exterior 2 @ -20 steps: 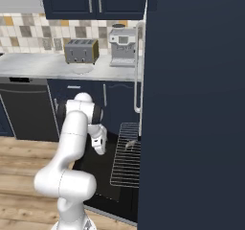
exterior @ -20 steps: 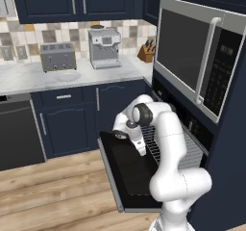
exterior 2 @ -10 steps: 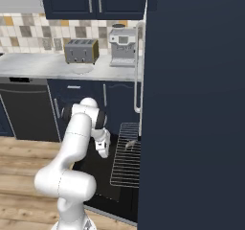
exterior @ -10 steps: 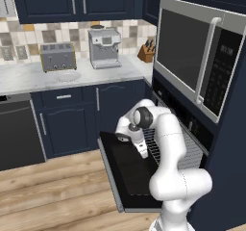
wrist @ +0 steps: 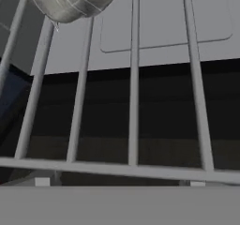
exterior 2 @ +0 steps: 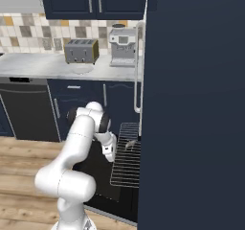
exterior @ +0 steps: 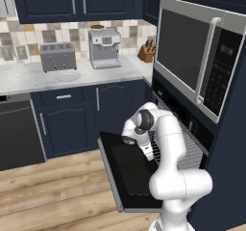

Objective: Place the fish on the rack of the oven, and slide the rack back inside. Close the oven door.

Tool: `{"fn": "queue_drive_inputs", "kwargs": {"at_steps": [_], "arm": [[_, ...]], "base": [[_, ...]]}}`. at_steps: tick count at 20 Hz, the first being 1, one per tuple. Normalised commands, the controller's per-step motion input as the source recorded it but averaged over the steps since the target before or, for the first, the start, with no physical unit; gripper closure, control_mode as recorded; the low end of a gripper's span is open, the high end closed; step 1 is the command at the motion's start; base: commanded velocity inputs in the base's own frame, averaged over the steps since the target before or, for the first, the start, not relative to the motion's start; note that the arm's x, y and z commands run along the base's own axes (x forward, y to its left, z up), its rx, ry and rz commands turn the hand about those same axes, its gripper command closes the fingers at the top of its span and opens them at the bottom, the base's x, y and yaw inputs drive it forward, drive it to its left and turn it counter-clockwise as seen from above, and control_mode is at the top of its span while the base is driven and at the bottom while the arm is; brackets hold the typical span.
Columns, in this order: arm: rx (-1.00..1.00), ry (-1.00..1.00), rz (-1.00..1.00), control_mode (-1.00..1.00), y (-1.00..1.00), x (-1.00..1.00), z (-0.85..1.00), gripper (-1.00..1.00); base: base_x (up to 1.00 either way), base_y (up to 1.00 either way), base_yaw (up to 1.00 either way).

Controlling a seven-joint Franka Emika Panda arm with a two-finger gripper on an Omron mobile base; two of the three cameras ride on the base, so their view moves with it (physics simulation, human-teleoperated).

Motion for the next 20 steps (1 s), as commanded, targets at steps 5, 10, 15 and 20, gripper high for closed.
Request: {"fn": "queue_drive_inputs", "kwargs": {"at_steps": [5,10,15,20], "arm": [[0.0,0.0,-0.04,-1.0,-0.66,0.0,0.01,-1.0],[0.0,0.0,-0.03,-1.0,-0.83,-0.06,0.1,-1.0],[0.01,0.0,-0.03,-1.0,-0.9,-0.12,0.16,-1.0],[-0.01,0.0,-0.02,-1.0,-0.31,-0.02,0.13,-1.0]], "base": [[0.0,0.0,0.0],[0.0,0.0,0.0],[0.0,0.0,0.0],[0.0,0.0,0.0]]}}
